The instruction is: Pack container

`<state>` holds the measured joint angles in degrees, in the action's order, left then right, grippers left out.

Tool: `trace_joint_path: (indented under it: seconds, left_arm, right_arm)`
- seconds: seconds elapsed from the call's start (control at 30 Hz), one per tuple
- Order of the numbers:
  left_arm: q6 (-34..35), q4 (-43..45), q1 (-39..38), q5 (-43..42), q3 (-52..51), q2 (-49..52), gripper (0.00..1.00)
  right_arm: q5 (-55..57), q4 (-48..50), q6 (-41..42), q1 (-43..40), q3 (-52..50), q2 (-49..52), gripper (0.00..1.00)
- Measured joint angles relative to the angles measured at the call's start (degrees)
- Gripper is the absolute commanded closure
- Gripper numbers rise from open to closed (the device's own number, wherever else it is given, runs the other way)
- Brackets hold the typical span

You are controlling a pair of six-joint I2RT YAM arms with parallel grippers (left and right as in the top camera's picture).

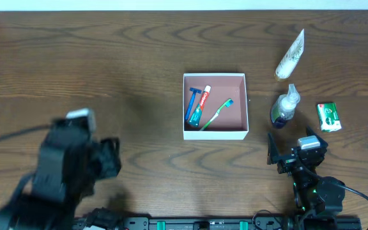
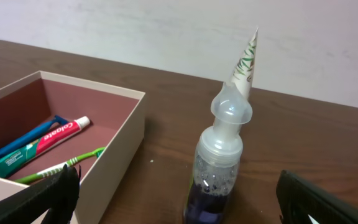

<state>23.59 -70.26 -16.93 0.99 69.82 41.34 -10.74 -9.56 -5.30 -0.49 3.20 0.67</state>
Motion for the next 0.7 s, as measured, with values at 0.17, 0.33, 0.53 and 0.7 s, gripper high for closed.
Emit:
trace_joint_path:
  seconds: [0.17, 0.33, 0.53, 0.7]
  left_arm:
    - [0.9, 4.5, 0.0, 0.4, -8.7, -13.3, 0.48]
    - [1.5, 11.1, 0.0, 0.7, -16.4, -23.7, 0.48]
    - [2.3, 17.4, 0.0, 0.7, -26.4, -30.4, 0.48]
    - [4.1, 25.0, 0.0, 0.2, -34.5, -30.7, 0.48]
  right_arm:
    - [0.0, 0.0, 0.0, 0.0, 0.0, 0.0, 0.01]
    - [0.0, 0.0, 0.0, 0.0, 0.0, 0.0, 0.01]
    - [0.0, 0.0, 0.0, 0.0, 0.0, 0.0, 0.01]
    - [0.0, 0.0, 0.0, 0.0, 0.0, 0.0, 0.01]
